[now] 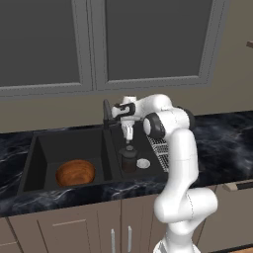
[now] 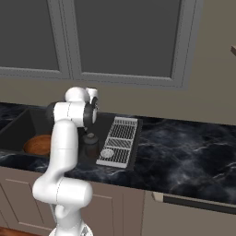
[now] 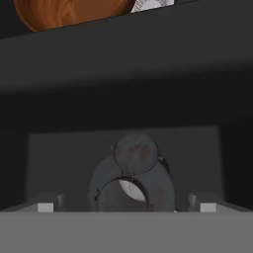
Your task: Place the bowl in the left basin and the jug in the right basin of the sink.
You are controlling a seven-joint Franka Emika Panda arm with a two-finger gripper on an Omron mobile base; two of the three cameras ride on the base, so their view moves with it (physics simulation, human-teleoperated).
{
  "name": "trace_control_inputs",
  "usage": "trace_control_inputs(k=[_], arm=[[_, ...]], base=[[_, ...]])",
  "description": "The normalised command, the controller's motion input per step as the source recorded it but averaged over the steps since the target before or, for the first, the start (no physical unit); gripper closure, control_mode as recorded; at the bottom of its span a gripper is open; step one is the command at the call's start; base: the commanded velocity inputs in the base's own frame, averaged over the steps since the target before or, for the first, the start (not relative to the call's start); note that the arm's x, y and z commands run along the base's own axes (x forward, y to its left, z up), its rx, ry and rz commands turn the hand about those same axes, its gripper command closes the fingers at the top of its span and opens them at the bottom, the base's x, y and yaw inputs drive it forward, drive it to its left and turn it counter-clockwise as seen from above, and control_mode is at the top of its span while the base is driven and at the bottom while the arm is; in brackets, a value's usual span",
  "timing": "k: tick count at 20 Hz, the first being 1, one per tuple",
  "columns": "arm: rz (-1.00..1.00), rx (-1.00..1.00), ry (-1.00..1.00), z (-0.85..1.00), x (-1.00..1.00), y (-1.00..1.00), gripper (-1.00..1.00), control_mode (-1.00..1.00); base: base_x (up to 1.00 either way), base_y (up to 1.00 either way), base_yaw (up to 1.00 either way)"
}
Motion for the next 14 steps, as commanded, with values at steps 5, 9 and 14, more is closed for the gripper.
trace_control_inputs(k=[5,9,14], arm=[[0.0,-0.1,-0.09,0.61,-0.33,0.0,-1.0,-1.0],[-0.01,-0.06,-0.21,0.56,-0.63,0.0,-1.0,-1.0],[-0.01,-0.04,-0.23,0.66,-0.68,0.0,-1.0,-1.0]], base=[[0.0,0.0,0.0],[0.0,0.0,0.0],[0.0,0.0,0.0]])
